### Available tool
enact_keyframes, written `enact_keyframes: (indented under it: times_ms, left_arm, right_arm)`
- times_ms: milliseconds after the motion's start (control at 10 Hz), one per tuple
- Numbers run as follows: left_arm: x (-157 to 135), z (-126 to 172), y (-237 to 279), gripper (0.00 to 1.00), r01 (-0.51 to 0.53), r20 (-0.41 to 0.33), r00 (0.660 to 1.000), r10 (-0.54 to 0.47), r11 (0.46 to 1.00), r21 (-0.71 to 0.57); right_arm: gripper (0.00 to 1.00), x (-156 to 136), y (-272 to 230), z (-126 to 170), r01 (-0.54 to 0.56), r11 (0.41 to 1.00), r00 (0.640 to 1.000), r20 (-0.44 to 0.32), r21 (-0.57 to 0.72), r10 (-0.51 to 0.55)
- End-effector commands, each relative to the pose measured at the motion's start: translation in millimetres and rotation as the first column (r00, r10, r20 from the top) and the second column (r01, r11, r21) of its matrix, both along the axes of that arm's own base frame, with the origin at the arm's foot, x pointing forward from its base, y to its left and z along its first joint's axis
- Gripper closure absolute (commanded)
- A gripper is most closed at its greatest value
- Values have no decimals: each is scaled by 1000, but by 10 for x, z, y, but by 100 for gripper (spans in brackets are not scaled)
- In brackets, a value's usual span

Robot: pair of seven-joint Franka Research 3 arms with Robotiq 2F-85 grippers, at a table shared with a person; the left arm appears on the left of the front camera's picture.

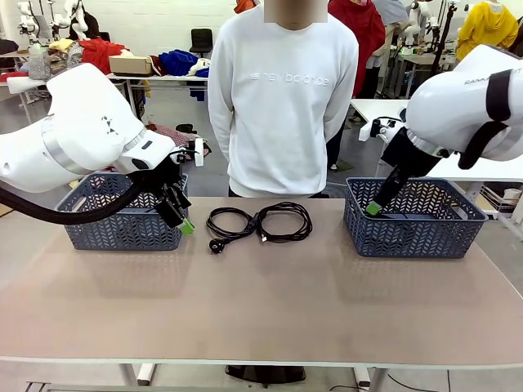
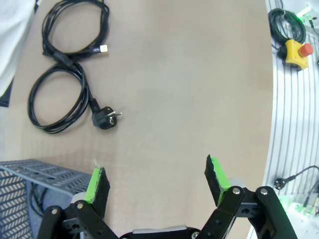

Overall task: Organize the cables according to human instructions.
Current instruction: Pick up a bundle of cables and place it in the basket indicated by the human.

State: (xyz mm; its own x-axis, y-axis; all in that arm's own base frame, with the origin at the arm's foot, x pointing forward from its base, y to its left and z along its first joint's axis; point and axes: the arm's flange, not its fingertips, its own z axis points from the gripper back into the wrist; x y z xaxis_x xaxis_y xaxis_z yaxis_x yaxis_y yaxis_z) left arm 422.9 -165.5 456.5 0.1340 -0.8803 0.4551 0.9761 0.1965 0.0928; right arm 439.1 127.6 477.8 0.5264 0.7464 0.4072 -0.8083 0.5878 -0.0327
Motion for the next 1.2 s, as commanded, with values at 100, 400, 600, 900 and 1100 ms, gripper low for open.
enact_keyframes:
  times_ms: [100,400,600,900,1100]
  left_arm:
    - [6,8,14,0,0,-4,1000,0,1000,0]
    - [6,8,14,0,0,-4,1000,0,1000,0]
    - [6,8,14,0,0,-4,1000,0,1000,0]
    - [6,8,14,0,0,-4,1000,0,1000,0]
    - [6,8,14,0,0,-4,1000,0,1000,0]
  right_arm:
    - [0,-309,214,-180,6,994,996,86,112,-16]
    - [0,-400,447,-324,-36,986,995,99,163,20]
    - [0,-415,556,-392,-47,989,996,84,143,35]
    - [0,-452,574,-294,-36,992,997,71,122,27]
    - [0,-452,574,-294,-36,992,997,71,122,27]
